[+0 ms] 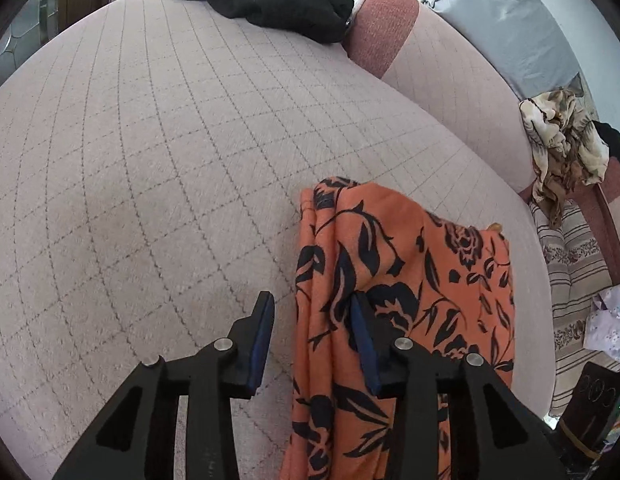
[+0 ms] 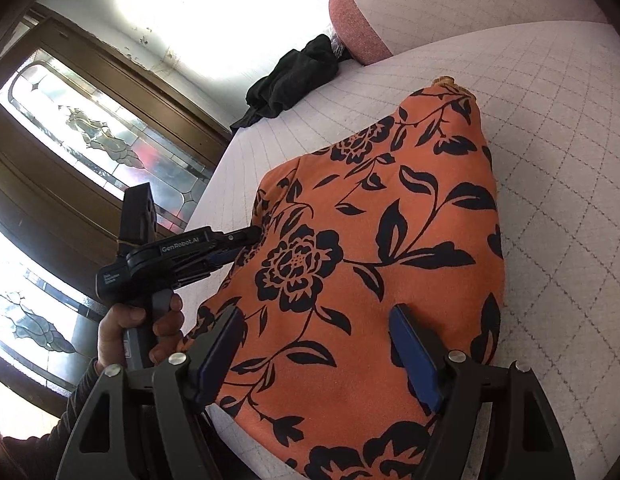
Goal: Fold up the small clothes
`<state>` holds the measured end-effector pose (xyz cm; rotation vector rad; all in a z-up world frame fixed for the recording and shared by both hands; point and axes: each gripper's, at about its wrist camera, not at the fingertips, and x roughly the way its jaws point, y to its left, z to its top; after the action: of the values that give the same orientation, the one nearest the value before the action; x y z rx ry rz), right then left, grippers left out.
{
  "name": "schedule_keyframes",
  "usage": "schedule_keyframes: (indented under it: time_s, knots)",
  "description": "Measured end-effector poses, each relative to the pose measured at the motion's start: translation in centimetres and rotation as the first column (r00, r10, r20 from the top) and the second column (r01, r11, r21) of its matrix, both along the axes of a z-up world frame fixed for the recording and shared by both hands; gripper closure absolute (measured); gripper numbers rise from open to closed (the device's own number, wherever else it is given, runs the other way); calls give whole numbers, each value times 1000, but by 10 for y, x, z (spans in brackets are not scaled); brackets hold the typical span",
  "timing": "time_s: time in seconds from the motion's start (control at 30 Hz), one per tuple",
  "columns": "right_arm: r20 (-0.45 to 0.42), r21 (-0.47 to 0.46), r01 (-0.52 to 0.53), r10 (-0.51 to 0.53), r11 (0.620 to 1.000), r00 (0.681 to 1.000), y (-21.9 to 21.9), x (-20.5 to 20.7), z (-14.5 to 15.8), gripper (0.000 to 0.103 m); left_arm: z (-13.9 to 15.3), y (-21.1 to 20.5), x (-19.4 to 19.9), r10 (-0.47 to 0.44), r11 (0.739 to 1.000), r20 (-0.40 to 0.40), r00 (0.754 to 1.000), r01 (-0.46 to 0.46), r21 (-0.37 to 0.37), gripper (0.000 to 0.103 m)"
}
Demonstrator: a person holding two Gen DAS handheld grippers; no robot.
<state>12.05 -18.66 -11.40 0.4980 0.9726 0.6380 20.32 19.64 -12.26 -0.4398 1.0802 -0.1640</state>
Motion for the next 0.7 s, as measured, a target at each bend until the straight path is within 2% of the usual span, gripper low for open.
schedule_keyframes:
  time_s: [0.1, 0.17, 0.2, 0.23, 0.3, 0.37, 0.47, 0.53, 0.63, 0.7]
  knots:
    - [5, -3, 0, 0, 1000, 1000, 1, -2, 0, 25, 12, -4, 15, -31, 999, 48, 998, 30, 27, 59]
    - [10, -10, -2, 2, 1000, 1000, 3, -3, 0, 25, -8, -8, 38, -44, 995, -31, 999, 47, 85, 58]
    - [9, -11, -1, 1, 1000, 1000, 3, -3, 0, 25, -19, -3, 47, -34, 999, -77, 996, 37, 37, 58]
    - [4, -10, -2, 2, 1000, 1000, 4, -3, 0, 25, -21, 3, 49, -10, 1000, -79, 997, 10, -7, 58]
    - [0, -14, -2, 2, 1000, 1000, 4, -2, 1, 25, -6, 8, 44, 29, 1000, -28, 999, -29, 1, 59]
    - [-3, -6, 1, -1, 1000, 1000, 4, -2, 0, 25, 14, 11, 28, 61, 997, 36, 997, -63, 54, 59]
    - [-9, -5, 12, -12, 1000, 1000, 4, -2, 1, 25, 38, 12, -10, 56, 995, 101, 993, -64, 78, 59]
    - [-19, -10, 26, -27, 1000, 999, 5, -3, 3, 25, 51, 6, -39, 54, 993, 130, 990, -67, 101, 50]
    - [-20, -5, 50, -50, 999, 999, 5, -11, 12, 25, 56, -12, -83, 22, 994, 166, 986, -40, 104, 45]
    - [-10, -1, 51, -51, 999, 999, 6, -21, 18, 25, 42, -26, -105, 9, 987, 145, 989, -32, 160, 44]
